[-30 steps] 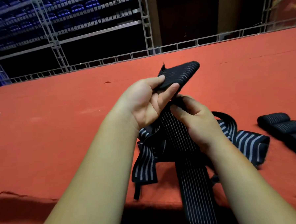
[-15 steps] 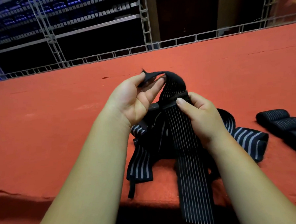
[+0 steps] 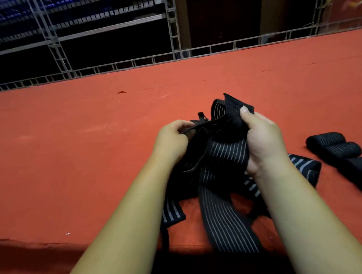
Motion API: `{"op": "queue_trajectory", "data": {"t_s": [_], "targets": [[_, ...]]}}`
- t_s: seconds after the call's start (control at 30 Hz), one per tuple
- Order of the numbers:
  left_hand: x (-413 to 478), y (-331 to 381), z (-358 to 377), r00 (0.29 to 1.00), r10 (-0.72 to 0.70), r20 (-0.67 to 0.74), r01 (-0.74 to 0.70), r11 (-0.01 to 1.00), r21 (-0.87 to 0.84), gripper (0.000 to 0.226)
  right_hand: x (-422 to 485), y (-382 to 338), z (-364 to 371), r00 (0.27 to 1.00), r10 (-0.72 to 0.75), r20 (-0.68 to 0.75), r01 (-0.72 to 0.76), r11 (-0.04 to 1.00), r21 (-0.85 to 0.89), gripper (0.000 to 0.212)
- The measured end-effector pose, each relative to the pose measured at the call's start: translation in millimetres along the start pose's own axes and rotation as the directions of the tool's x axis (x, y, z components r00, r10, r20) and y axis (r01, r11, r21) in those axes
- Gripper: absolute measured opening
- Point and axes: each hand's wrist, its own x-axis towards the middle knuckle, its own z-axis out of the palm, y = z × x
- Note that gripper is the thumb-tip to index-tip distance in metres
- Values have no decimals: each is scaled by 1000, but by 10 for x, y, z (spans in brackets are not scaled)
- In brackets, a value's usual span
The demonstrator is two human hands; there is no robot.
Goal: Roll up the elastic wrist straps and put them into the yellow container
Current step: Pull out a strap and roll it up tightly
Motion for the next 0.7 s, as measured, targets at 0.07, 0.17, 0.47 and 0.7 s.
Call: {"op": "queue_trajectory", "data": {"t_s": [0.07, 0.17, 0.47, 0.7], "targets": [[14, 5, 78, 998, 37, 50, -38, 999, 11, 19, 5, -8, -20, 998, 55, -4, -55, 997, 54, 30], [77, -37, 208, 993, 114, 41, -120, 970, 211, 27, 8, -58, -49, 988, 150, 23, -152, 978, 140, 37], [-26, -162, 113, 990, 89, -110, -49, 945, 324, 58, 150, -108, -186, 989, 77, -126, -71, 996, 51, 23], [-511, 183, 33, 927, 165, 337, 8, 889, -458, 63, 118, 21, -166, 982, 115, -153, -113, 993, 18, 37]]}}
